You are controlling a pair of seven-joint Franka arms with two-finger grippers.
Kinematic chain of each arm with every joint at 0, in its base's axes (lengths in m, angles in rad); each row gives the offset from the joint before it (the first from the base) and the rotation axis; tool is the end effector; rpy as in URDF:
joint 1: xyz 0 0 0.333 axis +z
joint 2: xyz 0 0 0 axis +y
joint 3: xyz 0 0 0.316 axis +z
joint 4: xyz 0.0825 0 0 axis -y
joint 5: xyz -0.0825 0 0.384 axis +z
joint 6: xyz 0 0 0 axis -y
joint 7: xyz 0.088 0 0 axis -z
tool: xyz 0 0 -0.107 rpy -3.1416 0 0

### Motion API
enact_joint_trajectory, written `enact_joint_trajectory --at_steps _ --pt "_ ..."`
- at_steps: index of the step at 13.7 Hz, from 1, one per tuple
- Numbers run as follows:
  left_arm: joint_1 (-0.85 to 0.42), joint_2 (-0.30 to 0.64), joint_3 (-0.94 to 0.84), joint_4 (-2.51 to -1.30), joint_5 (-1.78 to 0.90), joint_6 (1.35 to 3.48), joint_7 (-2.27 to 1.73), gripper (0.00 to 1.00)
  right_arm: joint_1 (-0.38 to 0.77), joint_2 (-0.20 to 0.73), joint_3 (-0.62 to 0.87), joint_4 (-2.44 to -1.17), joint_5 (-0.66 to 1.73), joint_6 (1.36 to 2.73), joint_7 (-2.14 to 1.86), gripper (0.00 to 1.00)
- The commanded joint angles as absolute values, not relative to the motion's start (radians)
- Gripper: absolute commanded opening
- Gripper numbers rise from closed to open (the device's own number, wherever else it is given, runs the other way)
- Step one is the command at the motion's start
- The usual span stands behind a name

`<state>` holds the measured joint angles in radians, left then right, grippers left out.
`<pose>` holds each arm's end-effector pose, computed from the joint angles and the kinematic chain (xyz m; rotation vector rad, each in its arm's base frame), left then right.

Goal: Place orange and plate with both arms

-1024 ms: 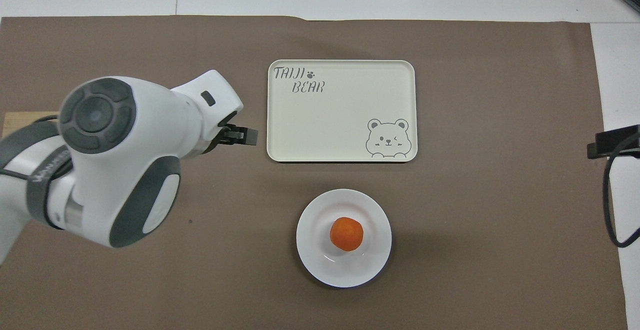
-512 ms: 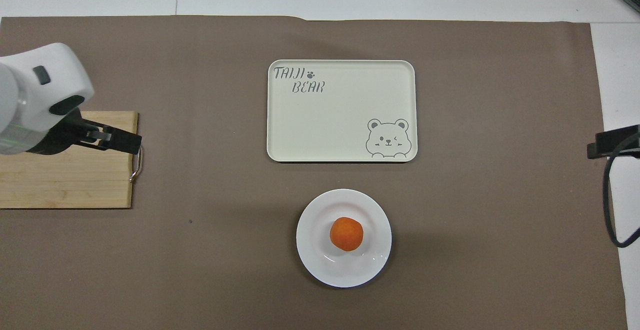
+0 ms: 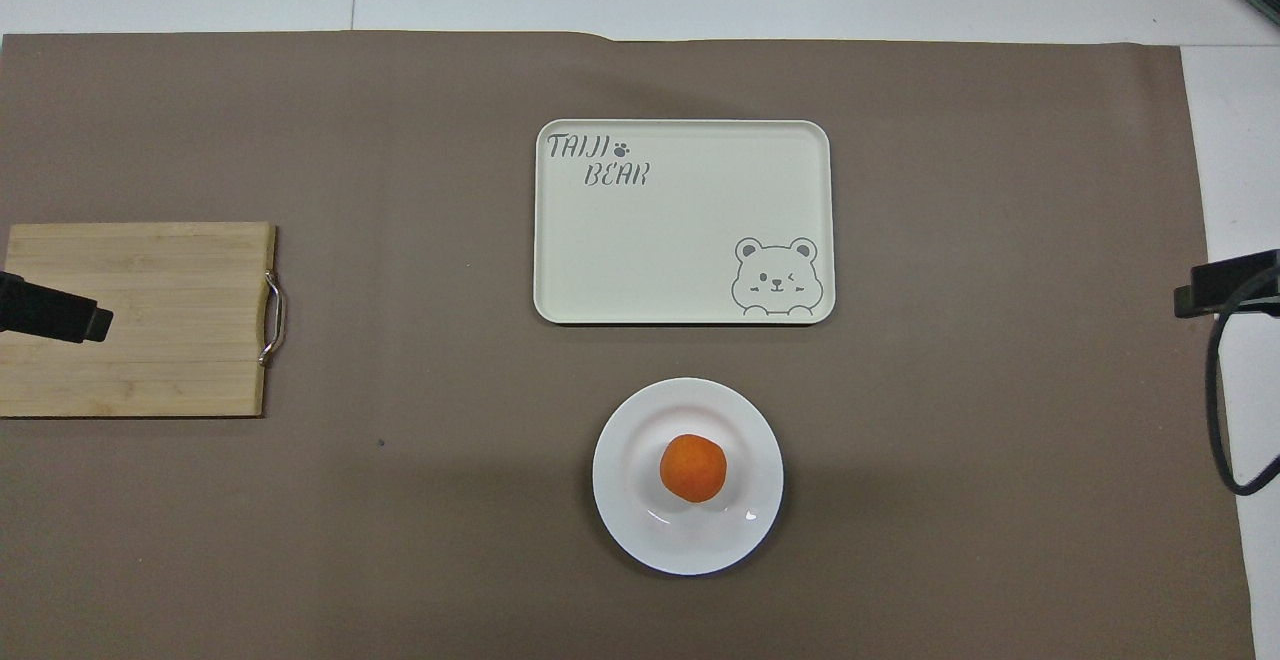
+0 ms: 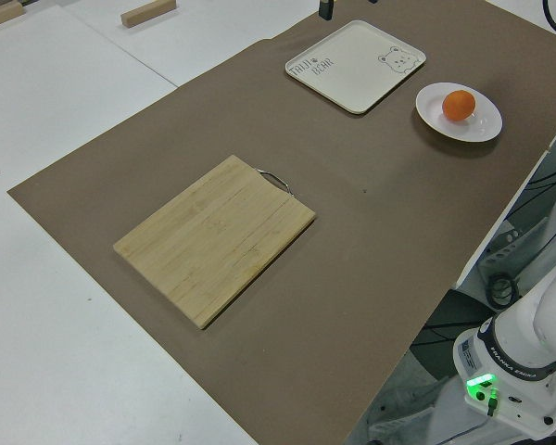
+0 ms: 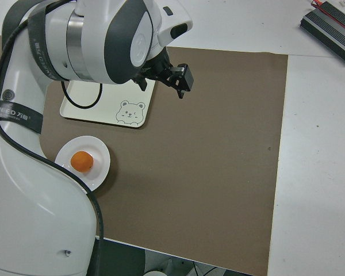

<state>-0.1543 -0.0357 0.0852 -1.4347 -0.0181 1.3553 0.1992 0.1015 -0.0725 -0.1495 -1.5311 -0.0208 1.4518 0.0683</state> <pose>0.5174 -0.0370 0.6879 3.0885 -0.4225 -0.0661 0.5184 -0.0308 0.6711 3.1261 -0.1851 -0.0118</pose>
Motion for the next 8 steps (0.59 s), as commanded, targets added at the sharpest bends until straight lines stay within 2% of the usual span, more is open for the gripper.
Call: enact_joint_trajectory --at_steps 1,8 --pt "-0.11 -0.009 0.078 -1.394 -0.011 1.322 0.254 1.0 0.092 -0.094 -0.146 -1.552 -0.005 1.448 0.058 1.0" --pt "-0.115 -0.037 0.069 -1.422 -0.015 1.348 0.171 1.0 0.092 -0.094 -0.146 -1.554 -0.005 1.45 0.058 1.0"
